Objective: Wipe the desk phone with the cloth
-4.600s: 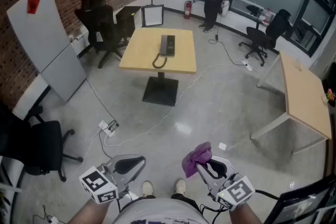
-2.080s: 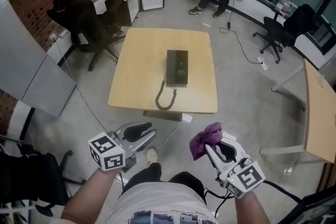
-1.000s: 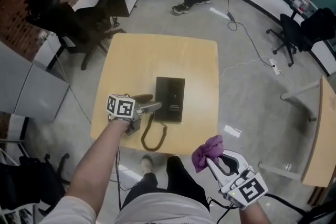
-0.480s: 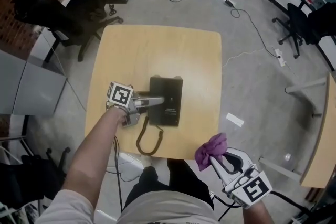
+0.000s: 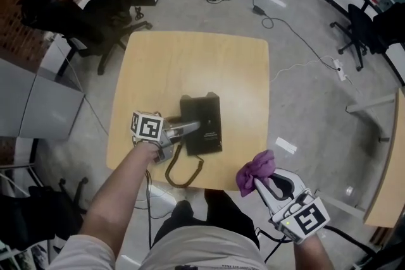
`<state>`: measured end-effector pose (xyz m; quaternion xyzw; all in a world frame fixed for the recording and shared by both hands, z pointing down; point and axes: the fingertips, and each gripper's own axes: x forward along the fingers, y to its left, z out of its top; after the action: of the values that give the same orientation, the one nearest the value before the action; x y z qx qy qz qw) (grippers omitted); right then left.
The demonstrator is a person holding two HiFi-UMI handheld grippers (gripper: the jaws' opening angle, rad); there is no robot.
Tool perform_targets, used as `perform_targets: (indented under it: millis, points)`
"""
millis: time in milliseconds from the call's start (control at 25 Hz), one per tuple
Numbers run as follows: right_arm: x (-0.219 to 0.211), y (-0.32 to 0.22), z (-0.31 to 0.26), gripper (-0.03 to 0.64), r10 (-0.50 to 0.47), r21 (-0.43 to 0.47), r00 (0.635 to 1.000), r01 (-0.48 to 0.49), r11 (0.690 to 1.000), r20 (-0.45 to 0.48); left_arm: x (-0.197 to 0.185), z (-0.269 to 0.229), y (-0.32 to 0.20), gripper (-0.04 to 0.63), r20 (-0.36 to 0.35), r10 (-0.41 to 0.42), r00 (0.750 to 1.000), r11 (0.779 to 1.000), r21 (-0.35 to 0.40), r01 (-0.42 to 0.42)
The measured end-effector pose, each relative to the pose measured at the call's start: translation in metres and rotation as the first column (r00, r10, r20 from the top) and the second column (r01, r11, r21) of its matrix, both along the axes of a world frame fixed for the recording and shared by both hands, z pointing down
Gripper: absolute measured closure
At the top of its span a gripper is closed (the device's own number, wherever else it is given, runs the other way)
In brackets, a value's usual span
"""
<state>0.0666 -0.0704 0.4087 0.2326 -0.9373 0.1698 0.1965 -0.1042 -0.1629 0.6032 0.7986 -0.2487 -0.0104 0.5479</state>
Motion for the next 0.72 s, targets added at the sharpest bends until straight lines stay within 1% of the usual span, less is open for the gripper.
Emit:
perform_targets:
  millis: [160, 280, 400, 600, 720]
  points:
    - [-0.011, -0.010, -0.013, 0.525, -0.008, 0.050, 1.000, 0.007, 0.999, 0.026, -0.002, -0.019, 0.019, 0.416, -0.002, -0.044, 0.999, 0.999, 0.017, 0.044]
    - [-0.012, -0.018, -0.020, 0.525, -0.020, 0.097, 1.000, 0.018, 0.995, 0.015, -0.002, -0.037, 0.024, 0.417, -0.028, -0.102, 0.994, 0.993, 0.047, 0.104]
    - [-0.017, -0.027, -0.032, 0.525, -0.018, 0.141, 0.999, 0.013, 0.990, 0.028, -0.003, -0.056, 0.025, 0.417, -0.053, -0.135, 0.989, 0.987, 0.078, 0.138]
    - [-0.031, -0.040, -0.054, 0.525, -0.029, 0.185, 0.998, 0.017, 0.983, 0.063, 0.005, -0.089, 0.037, 0.417, -0.059, -0.116, 0.991, 0.986, 0.111, 0.122]
    - [-0.050, -0.047, -0.069, 0.525, -0.062, 0.219, 0.995, 0.044, 0.975, 0.080, 0.011, -0.107, 0.045, 0.417, -0.068, -0.101, 0.993, 0.987, 0.118, 0.108]
